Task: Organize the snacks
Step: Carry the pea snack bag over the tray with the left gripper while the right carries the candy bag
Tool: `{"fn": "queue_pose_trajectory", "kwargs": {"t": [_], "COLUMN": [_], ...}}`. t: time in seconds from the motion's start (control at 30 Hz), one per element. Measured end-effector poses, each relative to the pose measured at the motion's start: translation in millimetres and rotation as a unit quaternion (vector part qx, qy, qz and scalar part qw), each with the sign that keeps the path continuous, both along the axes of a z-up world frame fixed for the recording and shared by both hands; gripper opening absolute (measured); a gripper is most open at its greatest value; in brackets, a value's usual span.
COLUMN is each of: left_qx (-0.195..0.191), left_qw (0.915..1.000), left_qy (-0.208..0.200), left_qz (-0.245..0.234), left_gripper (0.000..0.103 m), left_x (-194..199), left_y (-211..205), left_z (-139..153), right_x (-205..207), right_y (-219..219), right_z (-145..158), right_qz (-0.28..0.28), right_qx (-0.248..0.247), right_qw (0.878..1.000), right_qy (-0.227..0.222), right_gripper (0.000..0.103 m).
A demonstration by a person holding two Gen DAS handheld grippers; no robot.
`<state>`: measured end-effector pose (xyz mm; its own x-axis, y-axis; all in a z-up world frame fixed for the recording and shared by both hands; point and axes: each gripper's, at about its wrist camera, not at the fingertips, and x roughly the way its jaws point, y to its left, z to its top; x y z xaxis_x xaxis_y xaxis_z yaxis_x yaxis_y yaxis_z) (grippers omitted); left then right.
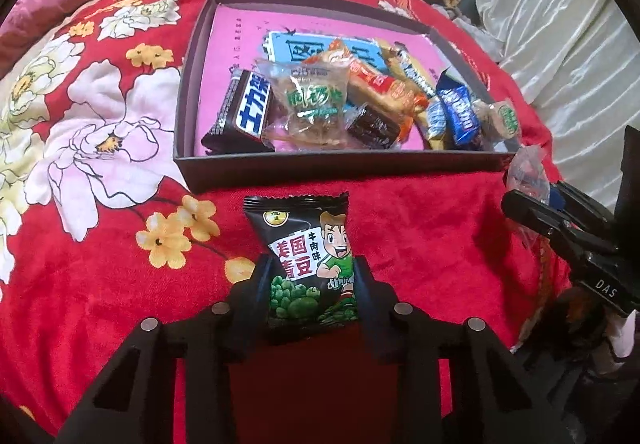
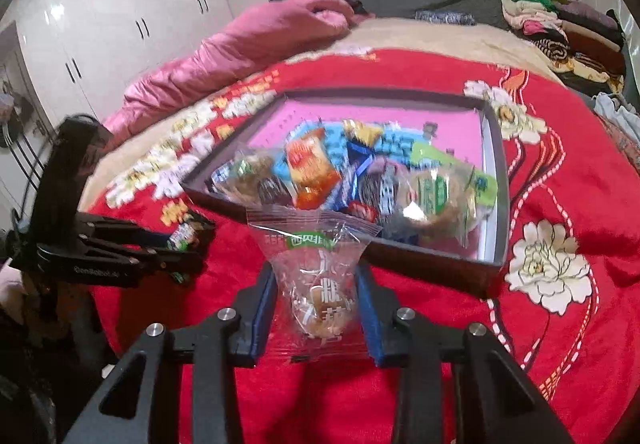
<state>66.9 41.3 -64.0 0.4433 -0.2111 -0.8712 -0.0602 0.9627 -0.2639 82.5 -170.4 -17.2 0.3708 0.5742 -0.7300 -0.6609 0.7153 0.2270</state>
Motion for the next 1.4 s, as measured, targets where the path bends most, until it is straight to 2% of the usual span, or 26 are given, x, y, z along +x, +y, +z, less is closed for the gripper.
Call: {"fn": "queue_pose_trajectory", "kwargs": {"t": [0.17,0.4,0.73,0.97,1.23,1.4], "left_qx": [-0.009,-0.01,-0.012,-0.01,-0.009,-0.007], "left_qw": [0.9996,0.9986,0.9968,0.9958,0.9956,0.9961], "left_qy": [-0.026,-0.052,-0.078,-0.091,-0.093,-0.088], "left_qz": [0.003,0.006,0.011,0.011,0.01,0.011], "left_gripper": [0.039,0.039,0.039,0.039,0.039,0.039], "left_x": [-7,-4,13,28,43,54], "left_y": [3,6,-1,-9,-15,-17], "left_z": [21,44,62,69,69,62], "right_x": [-2,2,14,24,28,32], "right_y": [-4,-12,-41,-50,-37,-20], "right_z": [16,28,38,40,45,41], "right_qz": [-0.005,-0.026,-0.09,-0.115,-0.099,-0.078], "right_qx": [0.034,0.054,0.073,0.078,0.091,0.1], "right_qw": [0.999,0.997,0.991,0.988,0.987,0.989], "right_qy": [-0.025,-0.047,-0.067,-0.071,-0.087,-0.078], "right_gripper": [0.039,0.039,0.039,0.039,0.039,0.039]}}
